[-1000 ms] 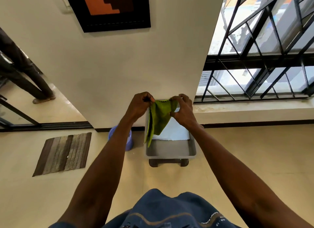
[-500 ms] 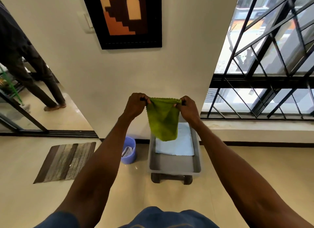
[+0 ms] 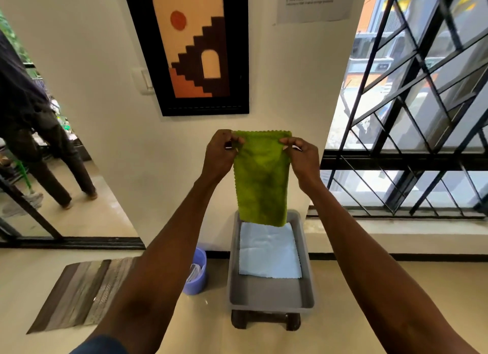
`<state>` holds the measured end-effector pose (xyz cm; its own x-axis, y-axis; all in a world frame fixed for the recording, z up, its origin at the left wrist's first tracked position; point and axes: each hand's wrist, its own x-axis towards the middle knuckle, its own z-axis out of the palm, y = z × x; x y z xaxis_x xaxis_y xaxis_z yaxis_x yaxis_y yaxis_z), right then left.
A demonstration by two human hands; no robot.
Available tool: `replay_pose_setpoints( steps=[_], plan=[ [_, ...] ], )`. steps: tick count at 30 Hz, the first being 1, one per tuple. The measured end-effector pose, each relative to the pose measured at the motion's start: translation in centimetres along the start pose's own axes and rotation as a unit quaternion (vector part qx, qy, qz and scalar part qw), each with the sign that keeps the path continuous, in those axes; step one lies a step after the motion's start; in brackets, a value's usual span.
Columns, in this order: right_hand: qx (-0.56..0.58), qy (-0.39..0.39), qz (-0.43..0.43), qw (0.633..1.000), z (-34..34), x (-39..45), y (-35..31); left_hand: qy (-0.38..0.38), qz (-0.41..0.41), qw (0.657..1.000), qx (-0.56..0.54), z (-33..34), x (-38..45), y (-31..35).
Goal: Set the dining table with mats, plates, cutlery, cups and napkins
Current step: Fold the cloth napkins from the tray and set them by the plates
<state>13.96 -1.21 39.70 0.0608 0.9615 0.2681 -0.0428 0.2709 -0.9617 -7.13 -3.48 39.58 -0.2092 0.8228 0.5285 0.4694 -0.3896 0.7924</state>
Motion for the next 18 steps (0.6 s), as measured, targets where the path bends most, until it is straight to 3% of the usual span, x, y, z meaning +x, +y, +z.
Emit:
replay_pose_setpoints(
  steps=[3,7,11,15,18],
  plan=[
    [0.01,-0.049,-0.015,0.999,-0.5,1.4,-1.1,0.013,-0.047,0.998,-0.042,-0.1,2.1,1.2],
    [0.018,-0.038,-0.009,0.999,-0.9,2.6,-1.5,-0.004,-0.041,0.998,-0.036,-0.4,3.7,2.7],
    [0.054,-0.052,0.007,0.997,-1.7,3.4,-1.6,-0.092,-0.029,0.991,-0.088,-0.4,3.9,3.5],
    [0.043,-0.108,-0.011,0.993,-2.6,3.6,-1.6,-0.076,-0.011,0.997,-0.028,0.3,4.0,2.8],
    [0.03,-0.104,0.012,0.994,-3.1,3.8,-1.5,-0.07,-0.07,0.995,-0.009,0.8,3.9,2.6]
  ],
)
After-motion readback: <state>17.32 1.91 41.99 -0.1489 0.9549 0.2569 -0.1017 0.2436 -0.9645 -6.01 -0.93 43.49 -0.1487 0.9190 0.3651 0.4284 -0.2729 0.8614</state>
